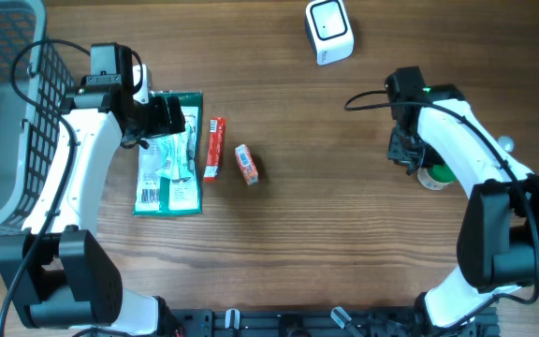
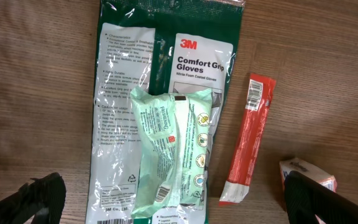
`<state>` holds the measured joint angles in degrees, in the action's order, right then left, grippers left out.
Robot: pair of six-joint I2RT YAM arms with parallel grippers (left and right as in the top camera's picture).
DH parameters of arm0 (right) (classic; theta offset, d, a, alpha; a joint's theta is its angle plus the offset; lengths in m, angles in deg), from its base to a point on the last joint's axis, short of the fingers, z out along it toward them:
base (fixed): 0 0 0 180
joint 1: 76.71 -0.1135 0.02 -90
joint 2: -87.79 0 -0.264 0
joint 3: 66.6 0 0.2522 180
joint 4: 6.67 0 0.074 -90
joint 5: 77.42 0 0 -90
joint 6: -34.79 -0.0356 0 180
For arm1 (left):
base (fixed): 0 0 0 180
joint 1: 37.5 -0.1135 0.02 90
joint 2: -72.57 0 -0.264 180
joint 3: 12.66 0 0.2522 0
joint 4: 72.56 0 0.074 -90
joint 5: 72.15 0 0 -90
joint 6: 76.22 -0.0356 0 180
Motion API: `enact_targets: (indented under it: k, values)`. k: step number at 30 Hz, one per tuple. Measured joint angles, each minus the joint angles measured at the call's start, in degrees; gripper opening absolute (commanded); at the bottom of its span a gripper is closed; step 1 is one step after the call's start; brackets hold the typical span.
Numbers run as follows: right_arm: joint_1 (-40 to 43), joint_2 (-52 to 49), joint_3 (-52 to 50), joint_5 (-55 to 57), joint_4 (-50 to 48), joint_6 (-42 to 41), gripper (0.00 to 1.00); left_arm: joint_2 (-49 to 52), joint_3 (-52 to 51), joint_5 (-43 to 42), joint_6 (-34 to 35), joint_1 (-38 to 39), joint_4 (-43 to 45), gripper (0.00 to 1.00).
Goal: Scan the item barcode
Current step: 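Carry the green jar to the right edge and set it down, then move the right gripper left over the Kleenex tissue pack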
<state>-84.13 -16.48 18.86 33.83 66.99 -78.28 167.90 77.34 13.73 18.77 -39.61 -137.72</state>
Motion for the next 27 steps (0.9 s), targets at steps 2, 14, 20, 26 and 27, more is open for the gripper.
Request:
enact_targets:
  k: [2,14,20,26,27]
  values:
    - [0.9,0.0,0.0,0.04,0.31,0.92,0.2,0.0,0.0,0.0,0.0,0.0,0.0,1.0]
    - [-3.98,0.0,0.0,-31.74,-9.16,6.32,0.38,0.0,0.0,0.0,0.0,0.0,0.0,1.0]
    - [-17.73,-0.04,0.0,-38.45,-19.74,6.25,0.56,0.0,0.0,-0.02,0.0,0.0,0.02,1.0]
    - [-30.91,-0.63,0.0,-36.15,-30.49,6.25,0.6,0.0,0.0,0.0,0.0,0.0,0.0,1.0]
    - [-32.94,-0.63,0.0,-34.21,-31.69,6.25,0.61,0.0,0.0,-0.02,0.0,0.0,0.0,1.0]
